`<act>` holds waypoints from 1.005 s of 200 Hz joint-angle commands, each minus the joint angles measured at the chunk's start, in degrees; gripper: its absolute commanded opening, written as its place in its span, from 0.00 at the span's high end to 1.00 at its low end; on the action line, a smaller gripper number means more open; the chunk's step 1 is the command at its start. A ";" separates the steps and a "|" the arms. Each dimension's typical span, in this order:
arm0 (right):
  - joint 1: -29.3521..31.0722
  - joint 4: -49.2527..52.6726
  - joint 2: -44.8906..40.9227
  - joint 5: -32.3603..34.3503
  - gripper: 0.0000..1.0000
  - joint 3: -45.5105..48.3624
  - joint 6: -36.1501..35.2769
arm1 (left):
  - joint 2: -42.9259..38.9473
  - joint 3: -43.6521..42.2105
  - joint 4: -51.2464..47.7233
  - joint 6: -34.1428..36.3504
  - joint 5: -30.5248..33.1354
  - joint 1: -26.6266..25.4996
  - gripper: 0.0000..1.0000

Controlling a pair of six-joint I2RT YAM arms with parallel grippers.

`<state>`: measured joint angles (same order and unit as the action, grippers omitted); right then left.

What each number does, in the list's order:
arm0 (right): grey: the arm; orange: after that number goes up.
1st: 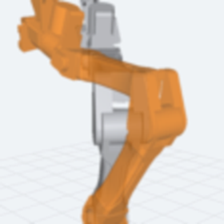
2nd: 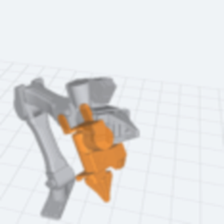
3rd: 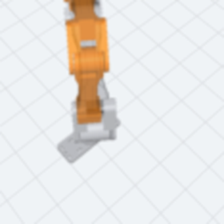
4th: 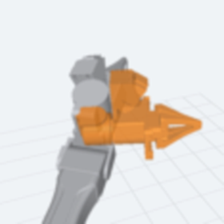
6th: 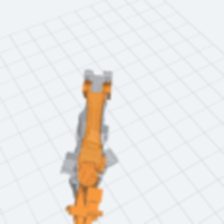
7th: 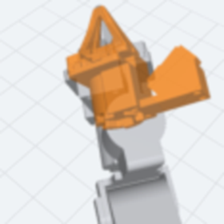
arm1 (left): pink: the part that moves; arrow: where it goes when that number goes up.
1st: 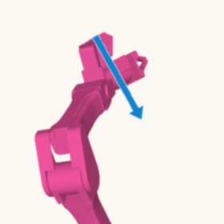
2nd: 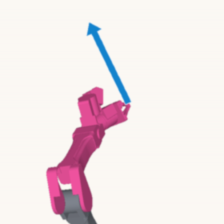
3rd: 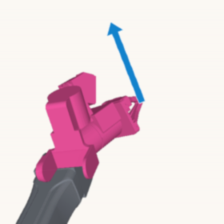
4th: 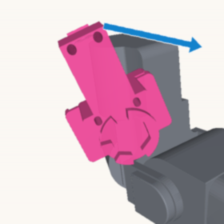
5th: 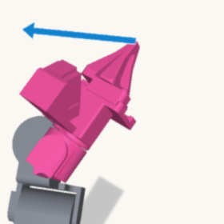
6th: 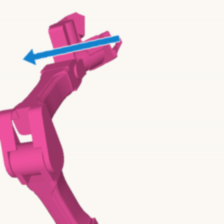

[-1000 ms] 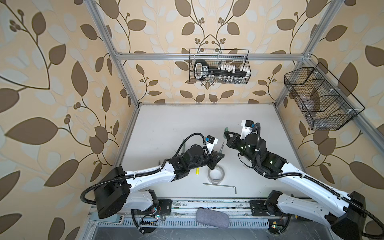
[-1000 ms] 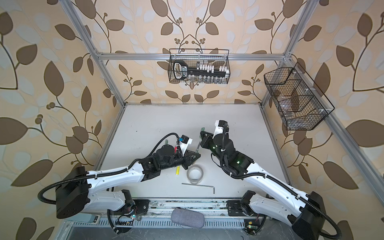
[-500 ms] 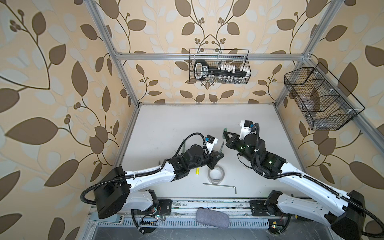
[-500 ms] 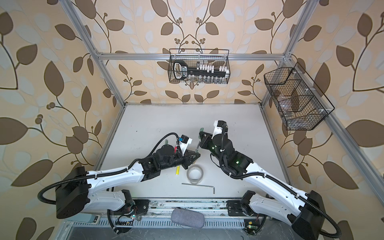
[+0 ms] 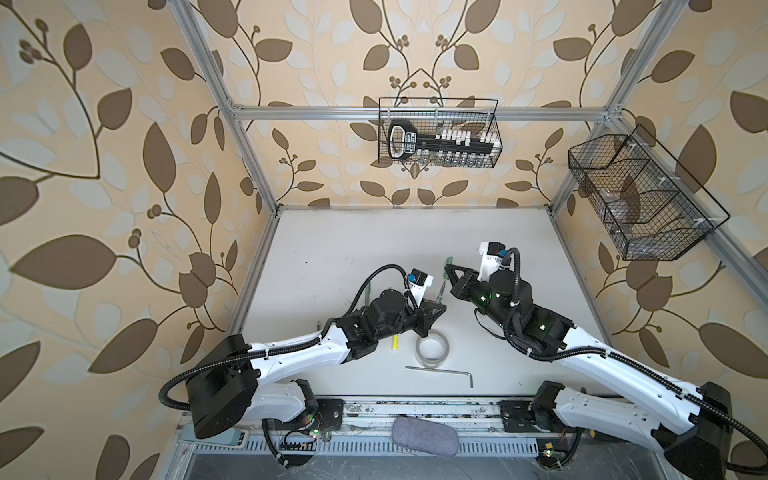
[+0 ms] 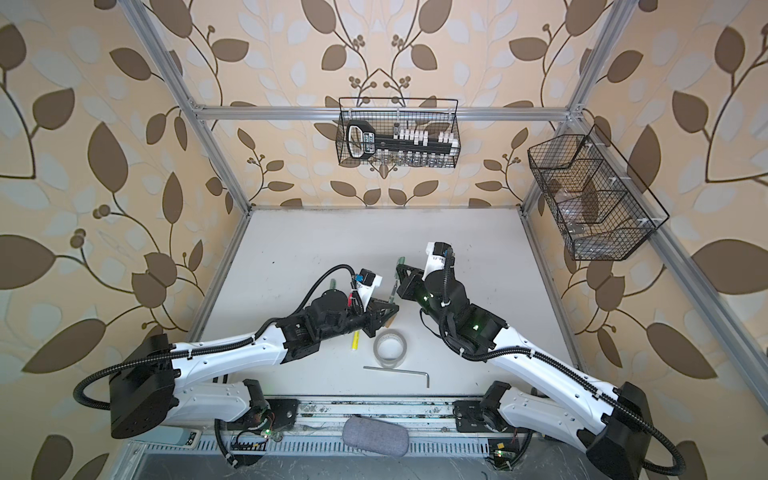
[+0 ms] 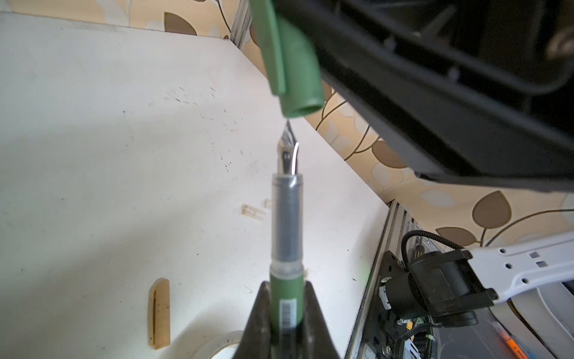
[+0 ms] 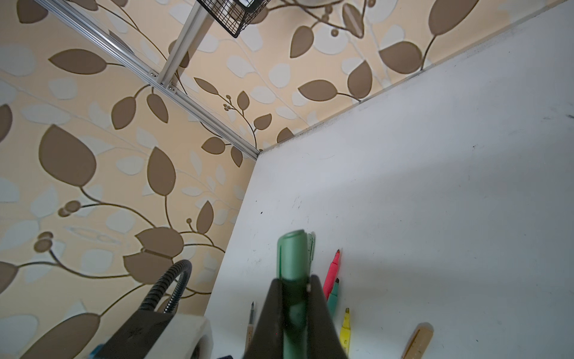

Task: Insert the pens into the pen caps
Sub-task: 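Lower the green cap with the right gripper over the nib held by the left gripper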

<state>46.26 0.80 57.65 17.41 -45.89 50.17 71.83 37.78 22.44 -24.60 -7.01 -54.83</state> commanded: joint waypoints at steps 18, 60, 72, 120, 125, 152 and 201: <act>1.24 -0.53 0.12 0.96 1.00 1.40 0.59 | -3.67 -1.15 1.95 0.08 1.04 -0.45 1.00; 2.20 -1.35 1.00 1.36 1.00 1.50 0.56 | -4.25 -1.56 2.00 -0.11 1.16 -0.46 1.00; 2.67 -1.23 1.03 2.05 1.00 1.51 0.38 | -4.18 -1.41 1.97 -0.25 1.12 -0.45 1.00; 4.96 -1.44 0.84 3.95 1.00 1.93 0.58 | -4.24 -1.04 1.47 -1.56 1.82 -0.41 1.00; 5.24 -1.50 0.95 4.15 1.00 2.15 0.69 | -4.31 -0.94 1.43 -1.93 1.86 -0.45 1.00; 7.08 -2.31 0.84 5.66 1.00 3.57 0.89 | -4.76 -0.92 1.54 -3.96 1.65 -0.45 1.00; 8.85 -4.04 -0.20 8.80 1.00 6.93 1.08 | -6.85 -2.02 1.93 -5.48 2.18 -0.45 1.00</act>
<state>53.87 -4.05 57.95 25.06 -41.10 50.48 68.34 36.16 20.16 -29.15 -6.79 -55.16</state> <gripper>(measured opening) 0.091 0.116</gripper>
